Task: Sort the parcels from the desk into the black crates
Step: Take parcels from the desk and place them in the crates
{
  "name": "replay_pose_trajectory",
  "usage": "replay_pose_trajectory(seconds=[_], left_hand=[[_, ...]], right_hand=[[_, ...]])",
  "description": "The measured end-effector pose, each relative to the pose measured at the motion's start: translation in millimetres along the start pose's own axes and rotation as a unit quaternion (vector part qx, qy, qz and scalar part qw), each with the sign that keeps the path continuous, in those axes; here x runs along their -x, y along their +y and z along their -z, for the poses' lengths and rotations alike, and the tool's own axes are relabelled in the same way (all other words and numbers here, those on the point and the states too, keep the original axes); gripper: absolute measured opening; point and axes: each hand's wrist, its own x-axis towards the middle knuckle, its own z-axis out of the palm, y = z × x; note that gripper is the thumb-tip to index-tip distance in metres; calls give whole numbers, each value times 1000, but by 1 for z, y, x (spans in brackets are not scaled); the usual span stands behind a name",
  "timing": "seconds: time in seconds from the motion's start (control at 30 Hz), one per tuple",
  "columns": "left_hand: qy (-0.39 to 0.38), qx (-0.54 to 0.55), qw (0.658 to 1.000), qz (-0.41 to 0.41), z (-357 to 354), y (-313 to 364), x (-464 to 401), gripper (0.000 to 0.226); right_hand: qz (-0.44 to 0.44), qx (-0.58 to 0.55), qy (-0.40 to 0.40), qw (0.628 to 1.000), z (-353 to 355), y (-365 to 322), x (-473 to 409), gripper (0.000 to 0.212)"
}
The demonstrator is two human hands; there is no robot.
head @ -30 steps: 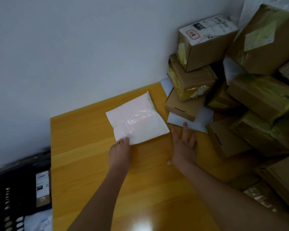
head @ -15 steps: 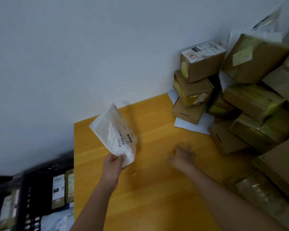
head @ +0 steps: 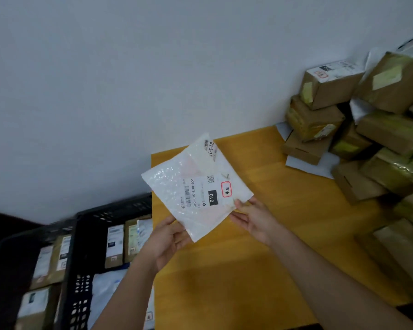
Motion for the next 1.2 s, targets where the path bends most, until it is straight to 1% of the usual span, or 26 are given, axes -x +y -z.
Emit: replay_pose_trajectory(seconds=[0.1, 0.17, 0.27, 0.33, 0.37, 0.47, 0.5, 0.6, 0.63, 0.67, 0.73, 0.77, 0.83, 0.93, 1.07, 1.2], left_hand=[[3, 43, 999, -10, 33, 3, 18, 38], [7, 47, 999, -6, 53, 7, 29, 36], [18, 10, 1000, 20, 69, 12, 47, 40], [2, -1, 1000, 31, 71, 14, 57, 45], [-8, 5, 1000, 29, 71, 16, 60, 46], [-42, 25, 999, -10, 67, 21, 66, 37], [-42, 43, 998, -31, 64, 22, 67, 34], [-4, 143, 985, -98, 63, 29, 70, 30], [16, 162, 980, -114, 68, 32, 71, 29], [39, 166, 978, -124, 74, 35, 73, 29], [84, 142, 977, -138, 89, 40, 76, 29], [100, 126, 977, -142, 97, 42, 78, 27], [118, 100, 976, -151, 110, 43, 84, 22], [147, 60, 975, -156, 120, 43, 89, 18], [159, 74, 975, -139, 129, 37, 91, 14], [165, 67, 976, -128, 145, 27, 91, 18]], right_hand=[[39, 48, 4, 998, -18, 8, 17, 30], [55, 51, -12, 997, -31, 15, 27, 32], [51, -22, -35, 998, -56, 29, 38, 37], [30, -68, -47, 996, -75, 42, 42, 39], [17, -68, -57, 996, -85, 48, 46, 39], [-12, 11, -106, 994, -108, 68, 57, 41], [-20, 46, -119, 992, -114, 73, 60, 42], [-31, 159, -140, 977, -124, 81, 64, 46], [-30, 176, -143, 973, -125, 79, 63, 50], [-29, 168, -143, 975, -124, 77, 61, 54], [-16, 98, -136, 986, -120, 66, 54, 60], [0, 66, -131, 989, -118, 60, 50, 62], [30, 38, -122, 991, -116, 47, 41, 65], [42, 52, -138, 988, -122, 40, 36, 51], [24, 79, -133, 988, -130, 45, 30, 27], [24, 129, -142, 981, -136, 57, 22, 20]])
